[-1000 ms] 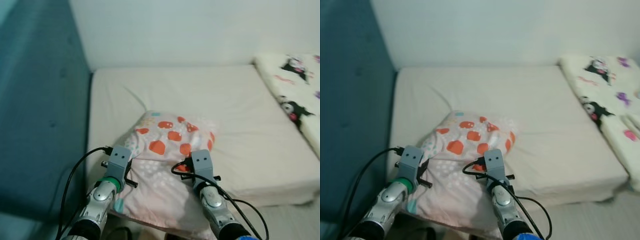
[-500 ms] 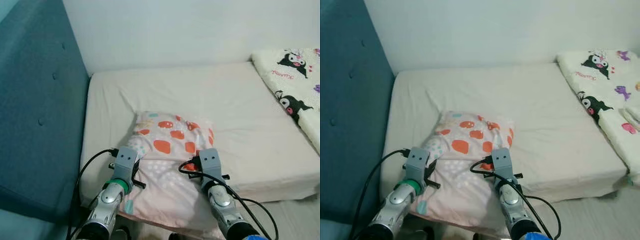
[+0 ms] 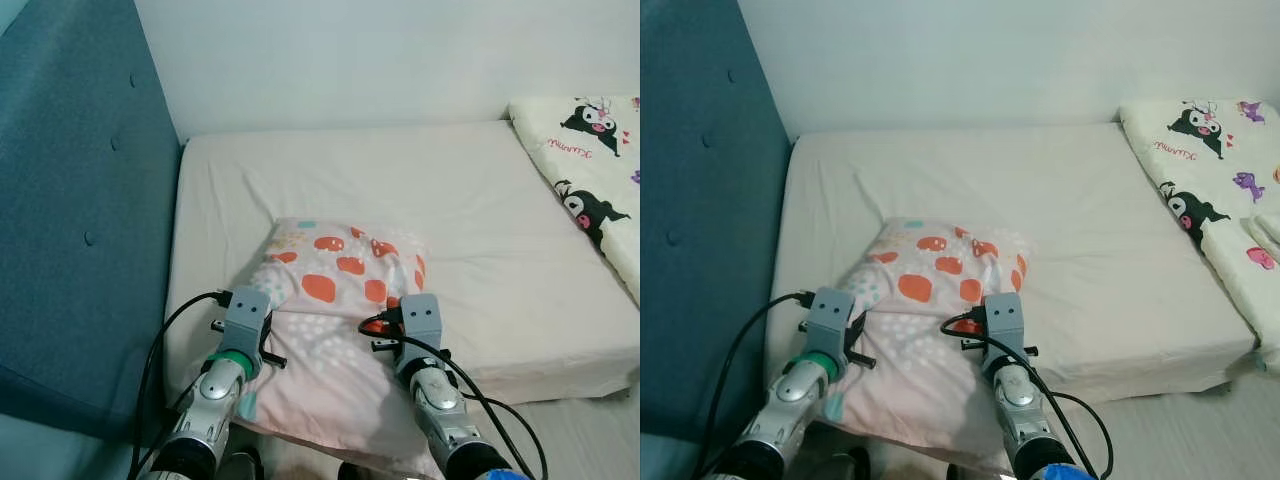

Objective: Clean up the room

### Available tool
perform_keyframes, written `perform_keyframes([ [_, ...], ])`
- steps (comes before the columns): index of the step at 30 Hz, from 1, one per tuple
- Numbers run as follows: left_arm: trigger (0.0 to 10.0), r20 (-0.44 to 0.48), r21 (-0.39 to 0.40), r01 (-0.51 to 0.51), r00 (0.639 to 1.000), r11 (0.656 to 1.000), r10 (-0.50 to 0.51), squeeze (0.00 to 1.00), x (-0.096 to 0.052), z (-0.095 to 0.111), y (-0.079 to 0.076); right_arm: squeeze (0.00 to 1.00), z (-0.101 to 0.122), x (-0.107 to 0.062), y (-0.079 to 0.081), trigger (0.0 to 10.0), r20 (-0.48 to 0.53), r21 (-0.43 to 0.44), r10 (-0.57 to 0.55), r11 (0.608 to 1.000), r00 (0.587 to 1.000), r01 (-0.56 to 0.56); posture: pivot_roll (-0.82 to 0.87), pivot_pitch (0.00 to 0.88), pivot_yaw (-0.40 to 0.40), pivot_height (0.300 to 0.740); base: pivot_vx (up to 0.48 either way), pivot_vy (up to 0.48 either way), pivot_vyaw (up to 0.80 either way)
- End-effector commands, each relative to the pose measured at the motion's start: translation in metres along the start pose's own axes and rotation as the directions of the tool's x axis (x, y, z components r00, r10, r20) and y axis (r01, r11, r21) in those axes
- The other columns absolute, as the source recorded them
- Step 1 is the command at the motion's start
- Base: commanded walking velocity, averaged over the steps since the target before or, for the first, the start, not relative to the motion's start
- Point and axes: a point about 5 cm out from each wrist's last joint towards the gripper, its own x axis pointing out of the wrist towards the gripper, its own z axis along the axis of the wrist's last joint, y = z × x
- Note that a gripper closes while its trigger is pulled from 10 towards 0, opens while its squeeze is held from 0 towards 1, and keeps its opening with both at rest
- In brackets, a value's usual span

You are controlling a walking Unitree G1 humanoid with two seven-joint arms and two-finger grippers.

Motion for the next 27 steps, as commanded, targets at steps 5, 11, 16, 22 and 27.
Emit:
perform_keyframes([
  [5,10.0,0.016,-0.016,-0.042,0.999,0.999,0.042,0.0,0.0005,0.0034,0.0054,0.0,0.0015,-0.0015,-0.0042,10.0,0.024,0.048,-0.02,0.999,1.0,0.019,0.02,0.082,0.021,0.697,0.0,0.0,0.0],
  [11,10.0,0.013,-0.017,-0.05,0.999,0.999,0.05,0.0,0.0003,0.003,0.0067,0.0,0.0024,-0.0014,-0.0035,10.0,0.032,0.058,-0.006,0.998,0.999,0.004,0.02,0.08,0.019,0.667,0.0,0.0,0.0],
  [16,10.0,0.013,-0.016,-0.051,0.999,0.999,0.051,0.0,0.0004,0.0033,0.0071,0.0,0.0033,-0.0009,-0.0031,10.0,0.034,0.064,-0.001,0.998,0.999,-0.001,0.02,0.081,0.02,0.647,0.0,0.0,0.0],
  [22,10.0,0.016,-0.016,-0.046,0.999,0.999,0.046,0.0,0.0006,0.0038,0.0067,0.0,0.0041,-0.0008,-0.0034,10.0,0.038,0.067,-0.002,0.998,0.999,0.0,0.03,0.09,0.019,0.618,0.0,0.0,0.0],
  [27,10.0,0.017,-0.015,-0.043,0.999,0.999,0.043,0.0,0.0005,0.0039,0.0062,0.0,0.0038,-0.0011,-0.0035,10.0,0.038,0.068,-0.002,0.998,0.999,-0.001,0.03,0.09,0.019,0.598,0.0,0.0,0.0],
])
